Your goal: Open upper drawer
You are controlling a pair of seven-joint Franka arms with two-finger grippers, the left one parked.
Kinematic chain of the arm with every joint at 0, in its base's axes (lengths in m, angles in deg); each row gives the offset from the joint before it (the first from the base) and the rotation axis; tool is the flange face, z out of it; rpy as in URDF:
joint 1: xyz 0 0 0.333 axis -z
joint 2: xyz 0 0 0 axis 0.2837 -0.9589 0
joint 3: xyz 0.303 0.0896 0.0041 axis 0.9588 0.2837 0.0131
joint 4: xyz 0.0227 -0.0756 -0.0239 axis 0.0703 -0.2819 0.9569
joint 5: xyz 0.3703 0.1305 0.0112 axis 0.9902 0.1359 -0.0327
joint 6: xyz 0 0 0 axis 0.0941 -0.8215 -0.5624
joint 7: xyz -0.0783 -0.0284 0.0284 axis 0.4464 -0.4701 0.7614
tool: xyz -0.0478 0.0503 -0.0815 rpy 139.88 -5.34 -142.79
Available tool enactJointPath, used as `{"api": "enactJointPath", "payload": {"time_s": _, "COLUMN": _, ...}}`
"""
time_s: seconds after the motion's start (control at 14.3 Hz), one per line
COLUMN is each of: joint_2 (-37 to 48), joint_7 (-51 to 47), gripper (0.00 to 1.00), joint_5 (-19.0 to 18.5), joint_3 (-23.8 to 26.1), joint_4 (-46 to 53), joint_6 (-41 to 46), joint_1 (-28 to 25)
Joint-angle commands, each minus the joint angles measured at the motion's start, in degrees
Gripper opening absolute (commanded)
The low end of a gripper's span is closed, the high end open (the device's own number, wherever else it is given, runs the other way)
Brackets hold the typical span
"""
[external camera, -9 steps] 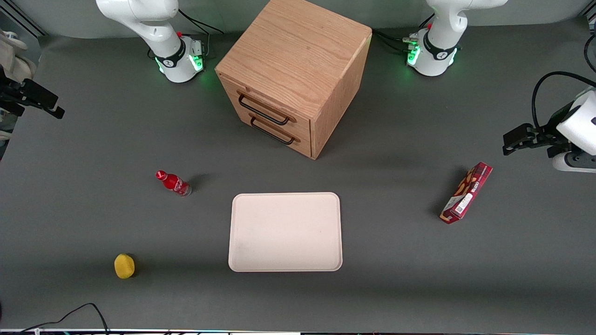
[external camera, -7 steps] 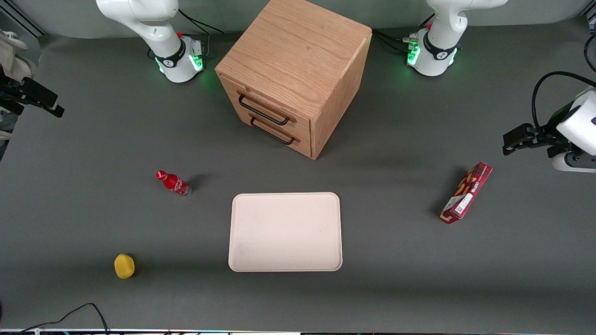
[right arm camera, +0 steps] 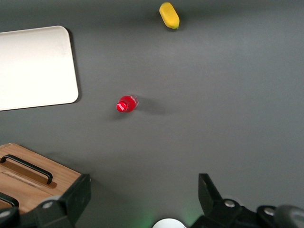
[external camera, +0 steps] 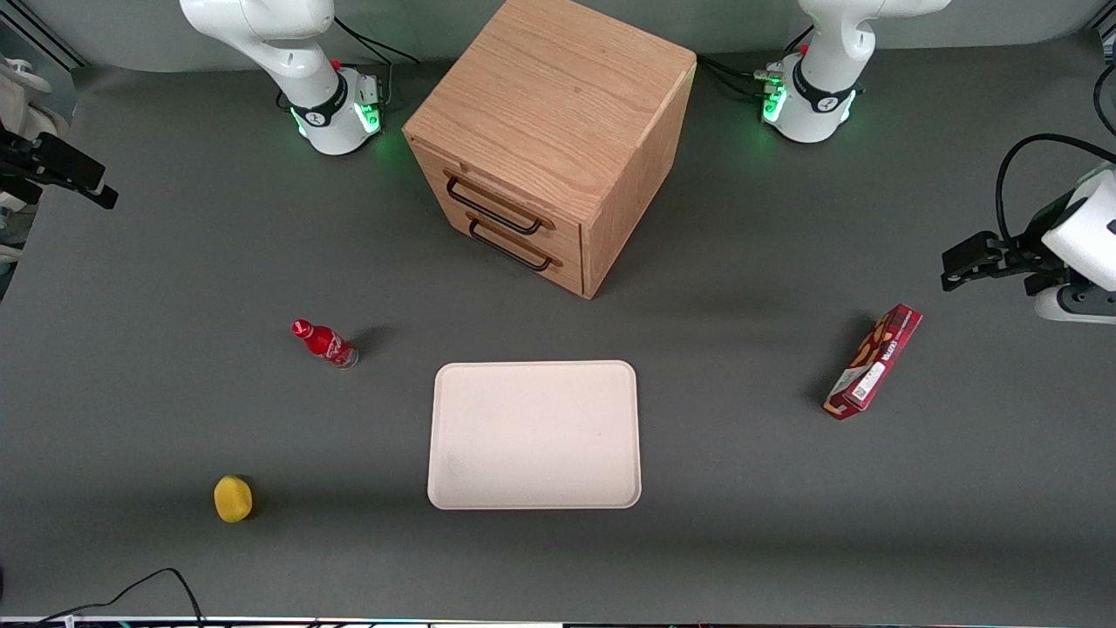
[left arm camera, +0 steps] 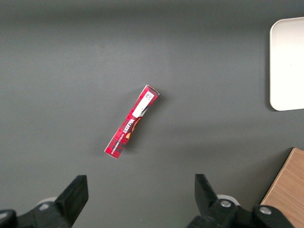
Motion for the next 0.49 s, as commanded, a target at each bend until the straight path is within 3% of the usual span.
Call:
{"api": "enactJointPath", "payload": {"time_s": 0.0, "joint_2": -0.5, "joint_7": 3.7, "gripper": 1.00, "joint_5": 0.7, "joint_3": 0.4, "joint_4": 1.9, "joint_6": 1.8, "joint_1": -0.5}}
{"api": "enactJointPath", "payload": {"time_s": 0.21, "joint_2": -0.3, "joint_7": 3.7, "gripper": 1.00, "joint_5": 0.7, "joint_3": 2.9, "joint_4": 2.5, "joint_6": 2.3, "joint_1": -0.5}}
{"api": "enactJointPath", "payload": {"time_s": 0.42, "joint_2": -0.8, "joint_7": 3.8, "gripper": 1.00, "joint_5": 1.0, "joint_3": 2.2, "joint_4": 3.2, "joint_6": 2.2, "joint_1": -0.2}}
